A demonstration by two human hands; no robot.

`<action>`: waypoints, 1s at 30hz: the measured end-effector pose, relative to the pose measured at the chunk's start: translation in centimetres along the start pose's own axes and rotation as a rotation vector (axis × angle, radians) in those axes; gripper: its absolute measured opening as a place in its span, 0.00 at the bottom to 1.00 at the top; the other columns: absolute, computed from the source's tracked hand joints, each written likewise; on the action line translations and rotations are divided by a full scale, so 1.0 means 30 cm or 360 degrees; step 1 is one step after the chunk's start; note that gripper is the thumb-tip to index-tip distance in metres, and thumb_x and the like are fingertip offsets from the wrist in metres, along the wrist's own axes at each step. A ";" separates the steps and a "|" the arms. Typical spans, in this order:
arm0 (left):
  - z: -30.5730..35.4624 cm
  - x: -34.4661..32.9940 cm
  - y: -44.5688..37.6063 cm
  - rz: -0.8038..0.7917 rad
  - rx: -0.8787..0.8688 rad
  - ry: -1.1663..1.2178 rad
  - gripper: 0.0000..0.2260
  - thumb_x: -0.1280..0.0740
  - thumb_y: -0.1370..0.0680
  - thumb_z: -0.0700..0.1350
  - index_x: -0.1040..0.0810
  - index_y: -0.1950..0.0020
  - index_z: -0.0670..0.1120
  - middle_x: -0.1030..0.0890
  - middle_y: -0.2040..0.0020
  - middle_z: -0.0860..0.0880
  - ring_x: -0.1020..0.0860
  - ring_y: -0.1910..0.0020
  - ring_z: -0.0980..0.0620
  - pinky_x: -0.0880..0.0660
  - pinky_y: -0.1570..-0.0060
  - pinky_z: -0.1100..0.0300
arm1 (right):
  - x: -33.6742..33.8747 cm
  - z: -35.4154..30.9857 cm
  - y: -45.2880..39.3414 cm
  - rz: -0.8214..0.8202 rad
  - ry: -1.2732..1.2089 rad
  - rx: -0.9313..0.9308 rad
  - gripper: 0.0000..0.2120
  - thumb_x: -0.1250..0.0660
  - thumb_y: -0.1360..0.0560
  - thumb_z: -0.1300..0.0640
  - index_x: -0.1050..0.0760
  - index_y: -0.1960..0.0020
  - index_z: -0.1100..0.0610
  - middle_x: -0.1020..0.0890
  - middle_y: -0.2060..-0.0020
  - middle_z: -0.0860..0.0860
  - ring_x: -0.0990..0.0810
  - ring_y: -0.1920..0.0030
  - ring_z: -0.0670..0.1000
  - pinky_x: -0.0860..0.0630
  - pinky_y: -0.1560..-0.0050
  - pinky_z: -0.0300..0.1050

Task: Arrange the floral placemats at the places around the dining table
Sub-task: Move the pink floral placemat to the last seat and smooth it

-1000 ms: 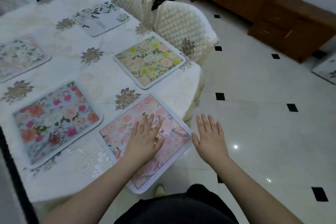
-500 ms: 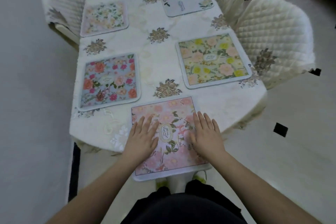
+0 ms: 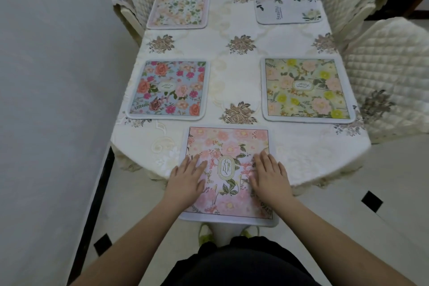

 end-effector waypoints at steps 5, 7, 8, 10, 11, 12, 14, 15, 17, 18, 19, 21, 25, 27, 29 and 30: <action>-0.017 0.004 -0.007 0.0010 -0.0055 0.0018 0.25 0.45 0.17 0.55 0.45 0.19 0.57 0.48 0.18 0.53 0.50 0.19 0.47 0.44 0.25 0.43 | -0.016 0.019 -0.003 -0.0025 0.0041 -0.0004 0.31 0.49 0.18 0.41 0.50 0.19 0.51 0.49 0.19 0.54 0.50 0.20 0.56 0.51 0.23 0.57; -0.018 0.001 -0.009 0.0021 -0.0066 0.0058 0.25 0.45 0.17 0.54 0.45 0.19 0.57 0.48 0.18 0.52 0.50 0.19 0.46 0.44 0.25 0.42 | -0.020 0.028 0.001 -0.0036 0.0059 -0.0006 0.31 0.49 0.18 0.39 0.51 0.19 0.49 0.49 0.19 0.54 0.50 0.20 0.56 0.52 0.23 0.57; -0.018 -0.001 -0.011 0.0027 -0.0070 0.0086 0.25 0.44 0.17 0.54 0.44 0.19 0.57 0.48 0.18 0.52 0.50 0.19 0.46 0.44 0.25 0.43 | -0.023 0.035 0.006 -0.0043 0.0071 -0.0019 0.31 0.50 0.18 0.39 0.52 0.19 0.48 0.50 0.19 0.55 0.51 0.20 0.57 0.52 0.23 0.57; -0.021 0.001 -0.015 0.0038 -0.0073 0.0154 0.25 0.43 0.17 0.54 0.42 0.20 0.56 0.47 0.18 0.52 0.50 0.19 0.47 0.44 0.25 0.44 | -0.028 0.052 0.022 -0.0048 0.0087 -0.0073 0.30 0.50 0.18 0.38 0.52 0.20 0.44 0.51 0.20 0.57 0.52 0.20 0.59 0.54 0.23 0.57; -0.027 0.009 -0.016 0.0068 -0.0069 0.0222 0.24 0.42 0.18 0.53 0.39 0.21 0.55 0.45 0.18 0.51 0.48 0.20 0.46 0.44 0.25 0.45 | -0.030 0.060 0.031 -0.0055 0.0095 -0.0112 0.30 0.50 0.19 0.37 0.52 0.20 0.42 0.52 0.20 0.59 0.52 0.20 0.60 0.54 0.23 0.56; -0.036 0.021 -0.016 0.0117 -0.0061 0.0319 0.23 0.40 0.18 0.52 0.35 0.22 0.54 0.43 0.19 0.49 0.46 0.20 0.45 0.43 0.25 0.46 | -0.033 0.066 0.038 -0.0072 0.0101 -0.0152 0.30 0.50 0.19 0.37 0.53 0.20 0.41 0.53 0.20 0.60 0.53 0.21 0.61 0.55 0.23 0.57; -0.064 0.047 -0.011 0.0231 -0.0008 0.0544 0.20 0.36 0.19 0.47 0.29 0.26 0.49 0.40 0.20 0.44 0.43 0.21 0.44 0.42 0.25 0.48 | -0.039 0.074 0.048 -0.0113 0.0068 -0.0233 0.30 0.48 0.19 0.37 0.54 0.20 0.41 0.54 0.21 0.63 0.53 0.21 0.63 0.55 0.23 0.57; -0.082 0.056 -0.008 0.0276 0.0044 0.0662 0.19 0.35 0.19 0.45 0.26 0.28 0.47 0.40 0.20 0.43 0.43 0.21 0.44 0.42 0.25 0.49 | -0.040 0.077 0.053 -0.0127 0.0031 -0.0272 0.31 0.47 0.19 0.38 0.55 0.20 0.41 0.54 0.21 0.64 0.53 0.21 0.63 0.55 0.23 0.57; -0.123 0.063 0.000 0.0325 0.0186 0.0908 0.16 0.34 0.20 0.43 0.22 0.32 0.45 0.41 0.20 0.43 0.43 0.22 0.45 0.40 0.28 0.54 | -0.039 0.081 0.064 -0.0137 -0.0030 -0.0309 0.32 0.45 0.19 0.39 0.56 0.20 0.42 0.53 0.21 0.63 0.52 0.21 0.62 0.55 0.23 0.57; -0.138 0.065 0.004 0.0338 0.0251 0.1018 0.14 0.33 0.20 0.43 0.22 0.34 0.45 0.41 0.20 0.43 0.42 0.22 0.46 0.39 0.30 0.57 | -0.036 0.082 0.069 -0.0136 -0.0053 -0.0306 0.33 0.44 0.20 0.39 0.55 0.20 0.43 0.52 0.21 0.62 0.51 0.21 0.61 0.54 0.23 0.57; -0.148 0.068 0.008 0.0347 0.0299 0.1110 0.14 0.33 0.20 0.42 0.22 0.35 0.45 0.41 0.21 0.44 0.40 0.22 0.47 0.39 0.32 0.59 | -0.032 0.081 0.074 -0.0137 -0.0078 -0.0297 0.34 0.43 0.20 0.40 0.55 0.20 0.44 0.51 0.21 0.61 0.50 0.21 0.61 0.53 0.23 0.57; -0.159 0.078 0.017 0.0391 0.0351 0.1253 0.16 0.33 0.20 0.42 0.24 0.33 0.46 0.35 0.24 0.44 0.36 0.24 0.47 0.39 0.31 0.58 | -0.022 0.085 0.082 -0.0141 -0.0163 -0.0293 0.36 0.40 0.21 0.42 0.54 0.20 0.46 0.49 0.20 0.59 0.49 0.21 0.59 0.51 0.23 0.56; -0.184 0.081 0.039 0.0437 0.0486 0.1747 0.22 0.32 0.21 0.40 0.30 0.28 0.49 0.25 0.31 0.47 0.27 0.31 0.49 0.29 0.32 0.49 | 0.033 0.099 0.082 -0.0032 -0.0611 -0.0341 0.38 0.33 0.22 0.48 0.49 0.20 0.53 0.42 0.22 0.56 0.43 0.22 0.55 0.42 0.25 0.52; -0.191 0.091 0.045 0.0470 0.0505 0.1937 0.24 0.31 0.21 0.39 0.32 0.27 0.49 0.23 0.34 0.48 0.25 0.34 0.50 0.27 0.34 0.53 | 0.069 0.111 0.088 0.0110 -0.0954 -0.0395 0.37 0.30 0.24 0.54 0.45 0.21 0.55 0.36 0.25 0.53 0.35 0.26 0.54 0.35 0.28 0.51; -0.197 0.100 0.047 0.0479 0.0525 0.2085 0.27 0.30 0.21 0.38 0.35 0.24 0.48 0.23 0.36 0.48 0.23 0.38 0.52 0.25 0.41 0.60 | 0.092 0.129 0.100 0.0245 -0.1266 -0.0498 0.35 0.28 0.25 0.58 0.42 0.23 0.52 0.30 0.31 0.48 0.24 0.36 0.52 0.24 0.40 0.48; -0.200 0.099 0.047 0.0466 0.0548 0.2161 0.29 0.31 0.21 0.38 0.37 0.23 0.47 0.23 0.36 0.48 0.22 0.40 0.53 0.25 0.46 0.63 | 0.096 0.134 0.107 0.0272 -0.1370 -0.0545 0.36 0.28 0.25 0.58 0.41 0.23 0.51 0.28 0.34 0.45 0.21 0.42 0.48 0.22 0.49 0.43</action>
Point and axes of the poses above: each hand's wrist, its own y-axis away from the middle knuckle, its own x-axis out of the back of the hand, z = x × y, the point moved 9 cm from there along -y, towards the middle knuckle
